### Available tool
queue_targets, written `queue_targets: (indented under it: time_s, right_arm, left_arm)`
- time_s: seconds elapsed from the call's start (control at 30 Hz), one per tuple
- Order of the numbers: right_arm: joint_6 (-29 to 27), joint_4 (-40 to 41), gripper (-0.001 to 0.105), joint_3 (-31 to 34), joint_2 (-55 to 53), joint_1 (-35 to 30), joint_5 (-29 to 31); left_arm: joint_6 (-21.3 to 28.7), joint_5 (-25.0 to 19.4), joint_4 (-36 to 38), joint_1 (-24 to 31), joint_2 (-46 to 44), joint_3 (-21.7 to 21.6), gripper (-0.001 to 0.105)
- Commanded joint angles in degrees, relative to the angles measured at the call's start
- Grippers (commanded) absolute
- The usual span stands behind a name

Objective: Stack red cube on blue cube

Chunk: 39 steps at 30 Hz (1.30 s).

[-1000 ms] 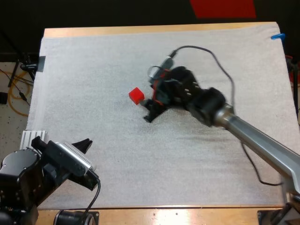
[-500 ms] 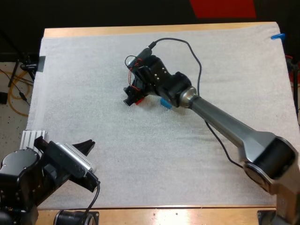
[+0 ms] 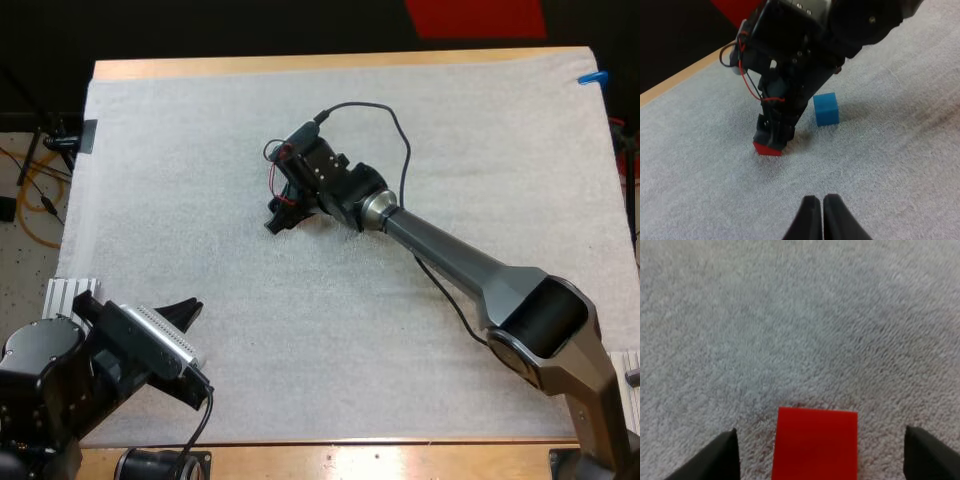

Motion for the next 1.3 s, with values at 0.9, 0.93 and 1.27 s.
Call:
queue_targets:
  time_s: [0.9,0.93,1.27]
  right_arm:
    - [1.7,5.0,0.028,-7.1,1.6,0.0,0.3]
    - [1.5,5.0,0.028,-7.3,0.5,0.0,0.3]
    - [1.9,9.5,0.028,-7.0,-9.6,-2.2,2.8]
  left_arm:
    - [-0.8,0.4,-0.2,-0.1,-0.4,-0.1,0.000]
    - [-0.8,0.4,-0.2,-0.1,-0.4,-0.1,0.000]
    - [-0.8,0.4,-0.6,-0.1,-0.4,-0.1,0.000]
